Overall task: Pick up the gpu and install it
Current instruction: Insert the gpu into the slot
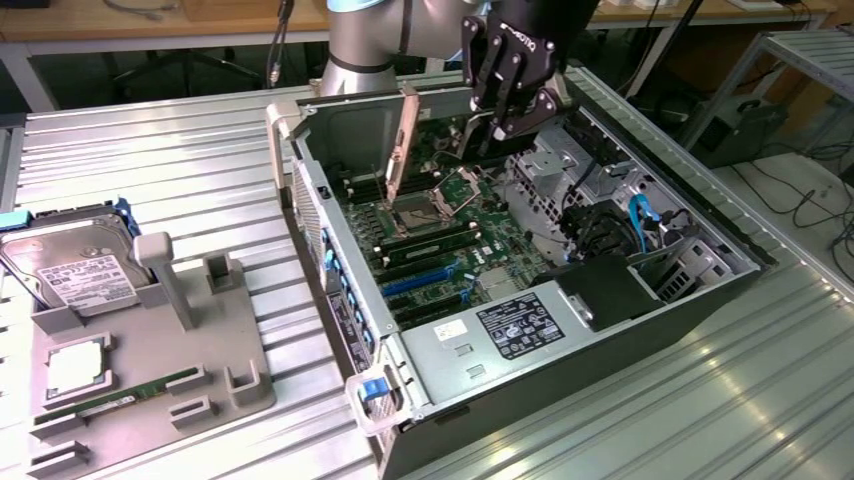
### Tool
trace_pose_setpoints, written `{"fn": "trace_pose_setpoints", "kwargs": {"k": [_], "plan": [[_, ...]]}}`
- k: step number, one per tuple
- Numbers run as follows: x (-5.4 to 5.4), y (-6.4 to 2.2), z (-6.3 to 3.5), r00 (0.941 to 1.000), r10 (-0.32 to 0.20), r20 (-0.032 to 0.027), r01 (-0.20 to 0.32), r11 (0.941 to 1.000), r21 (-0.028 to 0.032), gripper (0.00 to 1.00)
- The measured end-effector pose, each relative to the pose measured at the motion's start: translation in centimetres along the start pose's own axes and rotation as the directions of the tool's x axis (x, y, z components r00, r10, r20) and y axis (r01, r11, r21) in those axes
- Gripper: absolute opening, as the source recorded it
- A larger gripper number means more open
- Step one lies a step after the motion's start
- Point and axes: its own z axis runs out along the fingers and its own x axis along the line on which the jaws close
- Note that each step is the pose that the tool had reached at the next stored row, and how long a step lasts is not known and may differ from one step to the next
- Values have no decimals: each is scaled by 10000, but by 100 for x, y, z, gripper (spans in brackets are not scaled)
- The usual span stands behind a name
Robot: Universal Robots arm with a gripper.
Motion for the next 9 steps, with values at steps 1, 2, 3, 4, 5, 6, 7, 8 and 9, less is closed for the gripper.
{"fn": "trace_pose_setpoints", "kwargs": {"k": [1,2,3,4,5,6,7,8,9], "plan": [[0,0,4,10000,3,0,-3,10000,0,27],[1,0,8,10000,4,1,-4,10000,0,27],[1,0,13,10000,4,1,-4,10000,1,27],[2,-1,18,10000,3,0,-3,10000,0,27],[2,-1,23,10000,4,0,-4,10000,0,27],[2,-1,26,10000,5,0,-5,10000,0,27],[2,-1,27,10000,5,-1,-5,10000,0,27],[2,-1,29,10000,4,-1,-4,10000,0,27],[2,-1,31,10000,4,0,-4,10000,0,27]]}}
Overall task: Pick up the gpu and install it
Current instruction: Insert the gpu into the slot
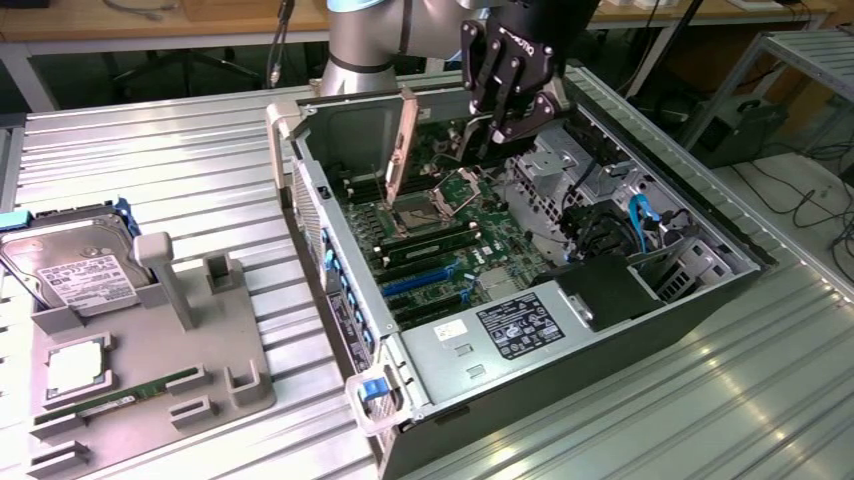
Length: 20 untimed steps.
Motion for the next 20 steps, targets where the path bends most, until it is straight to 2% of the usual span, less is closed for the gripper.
{"fn": "trace_pose_setpoints", "kwargs": {"k": [4,10,20], "plan": [[1,-1,17,10000,29,-19,-29,10000,1,27],[3,-2,37,9997,259,-11,-259,9997,17,27],[6,-2,60,9996,279,-10,-279,9996,20,27]]}}
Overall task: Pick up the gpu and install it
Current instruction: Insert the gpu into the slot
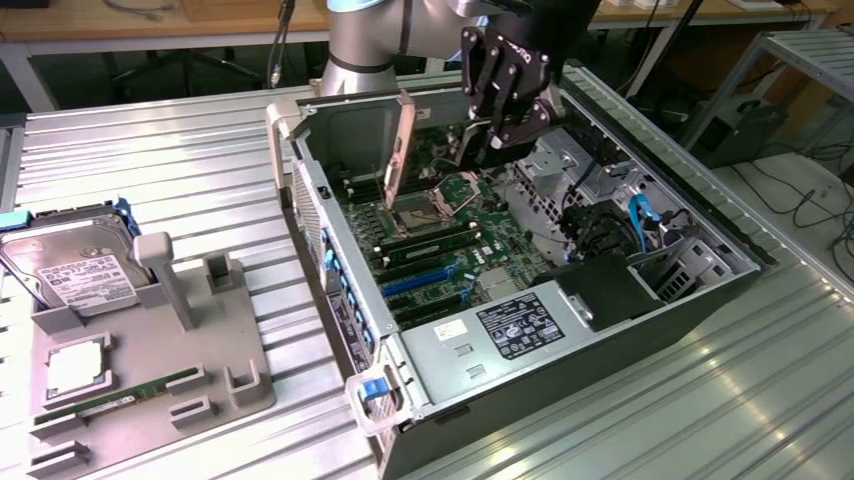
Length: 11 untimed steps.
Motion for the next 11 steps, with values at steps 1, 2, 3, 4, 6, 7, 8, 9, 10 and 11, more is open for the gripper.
{"fn": "trace_pose_setpoints", "kwargs": {"k": [1,2,3,4,6,7,8,9,10,11], "plan": [[1,0,3,10000,1,0,-1,10000,0,27],[2,0,6,10000,1,0,-1,10000,0,27],[2,0,9,10000,1,-1,-1,10000,0,27],[2,0,11,10000,1,0,-1,10000,0,27],[3,-1,16,10000,1,-1,-1,10000,0,27],[4,-1,19,10000,1,0,-1,10000,0,27],[4,-1,21,10000,2,-1,-2,10000,0,27],[4,-1,24,10000,2,-1,-2,10000,0,27],[4,-1,26,10000,2,-1,-2,10000,0,27],[4,-1,29,10000,2,0,-2,10000,0,27]]}}
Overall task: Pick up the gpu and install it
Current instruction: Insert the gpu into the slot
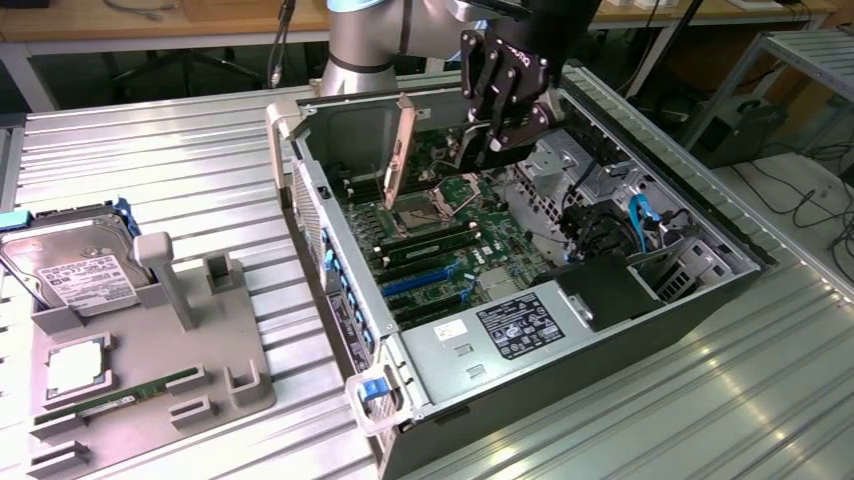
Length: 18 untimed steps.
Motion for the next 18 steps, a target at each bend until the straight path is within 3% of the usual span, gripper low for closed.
{"fn": "trace_pose_setpoints", "kwargs": {"k": [18], "plan": [[13,-1,78,10000,60,2,-60,10000,4,27]]}}
